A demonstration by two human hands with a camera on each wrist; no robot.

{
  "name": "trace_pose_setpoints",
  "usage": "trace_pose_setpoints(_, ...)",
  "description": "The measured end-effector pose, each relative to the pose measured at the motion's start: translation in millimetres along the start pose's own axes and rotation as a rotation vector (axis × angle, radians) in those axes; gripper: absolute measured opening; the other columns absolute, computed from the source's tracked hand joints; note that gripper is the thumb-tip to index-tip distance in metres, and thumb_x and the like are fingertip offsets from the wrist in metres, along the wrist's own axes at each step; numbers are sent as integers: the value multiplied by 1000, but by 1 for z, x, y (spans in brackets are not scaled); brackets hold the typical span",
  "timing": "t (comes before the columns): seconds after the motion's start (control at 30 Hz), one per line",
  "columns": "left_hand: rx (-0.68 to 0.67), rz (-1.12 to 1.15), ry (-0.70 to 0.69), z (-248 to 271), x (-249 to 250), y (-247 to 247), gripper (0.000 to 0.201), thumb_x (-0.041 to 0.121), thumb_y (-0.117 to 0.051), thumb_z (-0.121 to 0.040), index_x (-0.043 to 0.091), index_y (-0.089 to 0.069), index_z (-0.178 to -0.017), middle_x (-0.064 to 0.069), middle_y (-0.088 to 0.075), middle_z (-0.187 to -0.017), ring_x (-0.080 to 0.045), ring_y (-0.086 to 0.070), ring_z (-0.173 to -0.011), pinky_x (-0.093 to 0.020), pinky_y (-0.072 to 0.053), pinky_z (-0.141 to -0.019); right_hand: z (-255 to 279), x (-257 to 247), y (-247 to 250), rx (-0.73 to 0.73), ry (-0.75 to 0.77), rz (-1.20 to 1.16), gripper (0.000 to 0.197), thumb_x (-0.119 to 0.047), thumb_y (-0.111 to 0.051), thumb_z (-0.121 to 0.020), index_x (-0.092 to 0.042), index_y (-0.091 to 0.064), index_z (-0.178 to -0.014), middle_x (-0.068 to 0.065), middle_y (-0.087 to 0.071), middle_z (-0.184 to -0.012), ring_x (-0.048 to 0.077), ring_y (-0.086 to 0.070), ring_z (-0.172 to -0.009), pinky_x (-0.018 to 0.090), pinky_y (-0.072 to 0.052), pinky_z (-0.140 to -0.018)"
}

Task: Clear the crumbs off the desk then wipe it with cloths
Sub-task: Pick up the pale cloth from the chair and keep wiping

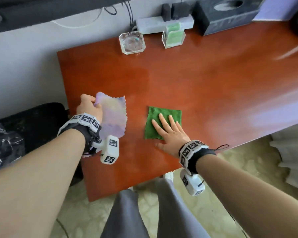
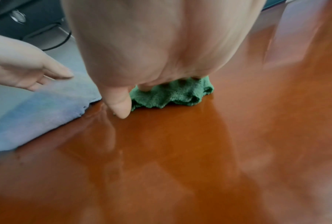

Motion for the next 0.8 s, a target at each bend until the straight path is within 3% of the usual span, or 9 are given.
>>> trace_pose_setpoints(0.07,119,10,19,5,8,1,33,9,-57,-92,11,-49,-124,-16,-61,-122,-38,-57,-111,-44,-45,-89,1,10,1,-3,19,4,84,-56,-41,-92,-40,15,-153,-7,27,-160,28,23,-148,43,7,-120)
trace_pose_setpoints(0.13,161,-81,-61,19,25,-6,41,7,-60,-89,12,-47,-127,-17,-53,-130,-39,-53,-117,-50,-45,-96,3,21,2,-4,39,6,82,-56,-39,-93,-40,15,-153,-6,27,-160,28,23,-148,44,7,-120)
trace_pose_setpoints(0.3,-79,-213,-380,68,92,-77,54,5,-60,-89,13,-44,-140,-13,-36,-150,-35,-42,-132,-49,-39,-106,19,78,6,-4,16,-36,78,-57,-35,-95,-42,15,-152,-8,27,-160,27,23,-148,43,8,-121)
trace_pose_setpoints(0.4,-219,-377,-512,97,140,-127,62,19,-56,-96,22,-29,-152,-5,-12,-164,-28,-23,-147,-50,-30,-114,37,152,12,48,-109,-99,79,-57,-38,-95,-42,14,-152,-8,26,-160,27,21,-148,43,6,-121)
trace_pose_setpoints(0.47,-323,-470,-592,113,169,-158,65,30,-50,-100,29,-16,-155,0,6,-166,-25,-6,-152,-51,-17,-120,50,209,18,88,-238,-164,79,-56,-40,-95,-42,13,-153,-7,25,-161,29,19,-149,44,4,-122)
trace_pose_setpoints(0.53,-427,-545,-606,125,186,-186,68,39,-43,-101,34,-4,-156,3,19,-164,-23,8,-152,-52,-5,-121,60,258,25,112,-380,-253,78,-54,-40,-96,-41,11,-153,-6,23,-161,30,17,-149,45,2,-122)
trace_pose_setpoints(0.6,-526,-601,-550,134,190,-207,70,46,-39,-101,37,4,-156,3,25,-162,-23,14,-151,-54,-2,-121,64,284,28,130,-488,-332,77,-54,-40,-97,-40,9,-154,-4,22,-162,32,16,-149,47,1,-122)
trace_pose_setpoints(0.7,-577,-667,-503,139,186,-220,74,51,-36,-100,37,12,-155,3,30,-160,-25,21,-150,-57,-2,-121,59,277,31,161,-551,-367,79,-56,-39,-96,-37,11,-155,-3,25,-161,34,19,-148,49,4,-121)
trace_pose_setpoints(0.8,-574,-695,-522,136,185,-217,75,53,-36,-100,38,13,-155,3,30,-160,-24,20,-150,-56,-3,-121,50,242,30,167,-458,-323,81,-54,-39,-95,-35,12,-155,-1,26,-161,34,20,-148,50,6,-121)
Point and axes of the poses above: each hand's wrist, its own z-axis away from the middle knuckle, its own y-axis out of the back of the hand, x = y × z, the point moved 5 cm from there along -z, towards the middle knuckle
